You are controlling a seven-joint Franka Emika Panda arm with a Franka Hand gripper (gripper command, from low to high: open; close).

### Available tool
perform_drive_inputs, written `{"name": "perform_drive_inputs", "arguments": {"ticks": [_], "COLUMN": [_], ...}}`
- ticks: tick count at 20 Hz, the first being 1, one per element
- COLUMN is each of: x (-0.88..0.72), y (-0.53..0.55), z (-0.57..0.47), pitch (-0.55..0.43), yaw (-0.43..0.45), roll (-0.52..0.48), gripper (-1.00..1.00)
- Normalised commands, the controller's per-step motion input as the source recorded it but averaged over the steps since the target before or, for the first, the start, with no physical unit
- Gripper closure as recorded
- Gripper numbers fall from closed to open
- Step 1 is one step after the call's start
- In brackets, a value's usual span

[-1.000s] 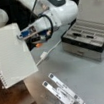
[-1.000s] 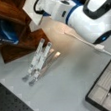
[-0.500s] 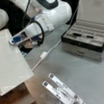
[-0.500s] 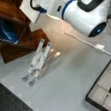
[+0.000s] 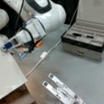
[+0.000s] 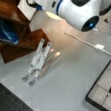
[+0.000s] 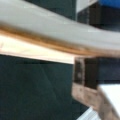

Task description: Open the box. Pick up the pen. Place the pen in the box. Pick up the book. Place the book on the shelf.

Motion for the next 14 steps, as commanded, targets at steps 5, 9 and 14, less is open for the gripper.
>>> {"name": "perform_drive_inputs", "arguments": {"ticks": [5, 9, 14], "x": [-0.29, -0.28, -0.25], "y": [-0.19, -0.13, -0.09], "z": [-0.02, -0.02, -0.04], "pitch": [-0.039, -0.062, -0.073], "yaw": [0.163, 0.125, 0.127], "roll": [0.052, 0.094, 0.115], "gripper": [1.0, -1.0, -1.0]}}
